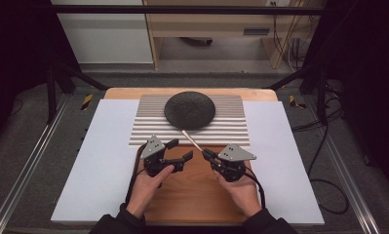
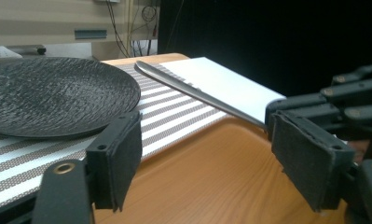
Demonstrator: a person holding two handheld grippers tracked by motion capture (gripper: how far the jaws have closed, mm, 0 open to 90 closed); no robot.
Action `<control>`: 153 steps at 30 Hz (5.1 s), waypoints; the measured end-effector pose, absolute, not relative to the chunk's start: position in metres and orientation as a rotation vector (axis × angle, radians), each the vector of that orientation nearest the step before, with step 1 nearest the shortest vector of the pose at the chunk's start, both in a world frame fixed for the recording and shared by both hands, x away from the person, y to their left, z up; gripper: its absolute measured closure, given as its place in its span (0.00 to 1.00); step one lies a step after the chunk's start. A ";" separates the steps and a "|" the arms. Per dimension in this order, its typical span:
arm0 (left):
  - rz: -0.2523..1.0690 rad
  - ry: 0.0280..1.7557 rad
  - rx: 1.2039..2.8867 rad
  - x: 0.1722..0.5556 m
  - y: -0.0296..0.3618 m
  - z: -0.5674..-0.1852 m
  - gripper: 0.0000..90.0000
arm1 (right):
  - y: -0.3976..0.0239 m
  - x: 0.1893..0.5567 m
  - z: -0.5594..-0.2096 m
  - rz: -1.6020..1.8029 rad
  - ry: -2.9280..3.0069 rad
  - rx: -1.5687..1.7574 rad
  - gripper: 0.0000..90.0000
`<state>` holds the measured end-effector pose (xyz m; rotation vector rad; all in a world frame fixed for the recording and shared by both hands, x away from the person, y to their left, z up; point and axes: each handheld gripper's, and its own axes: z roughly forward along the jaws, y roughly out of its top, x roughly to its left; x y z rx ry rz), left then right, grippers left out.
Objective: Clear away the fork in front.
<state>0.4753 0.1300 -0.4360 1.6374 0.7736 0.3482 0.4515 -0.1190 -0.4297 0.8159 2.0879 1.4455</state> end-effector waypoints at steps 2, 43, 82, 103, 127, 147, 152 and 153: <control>0.334 0.790 1.621 0.477 0.130 -0.436 0.28 | -0.119 0.451 -0.430 1.444 2.090 0.813 0.95; 0.132 0.902 1.436 0.492 0.127 -0.432 0.80 | -0.108 0.444 -0.433 1.500 2.092 0.771 0.94; 0.347 0.725 1.527 0.436 0.184 -0.373 0.96 | -0.199 0.430 -0.445 1.453 1.894 0.968 0.12; 0.374 0.739 1.547 0.419 0.223 -0.365 0.96 | -0.270 0.404 -0.456 1.332 1.806 1.084 0.10; 0.346 0.682 1.639 0.398 0.221 -0.377 0.96 | -0.290 0.400 -0.461 1.330 1.745 1.131 0.09; 0.326 0.628 1.714 0.387 0.212 -0.383 0.96 | -0.288 0.402 -0.463 1.299 1.775 1.131 0.09; 0.323 0.633 1.726 0.386 0.217 -0.383 0.96 | -0.288 0.402 -0.463 1.297 1.776 1.130 0.08; 0.321 0.634 1.732 0.386 0.218 -0.383 0.96 | -0.288 0.402 -0.463 1.296 1.777 1.133 0.08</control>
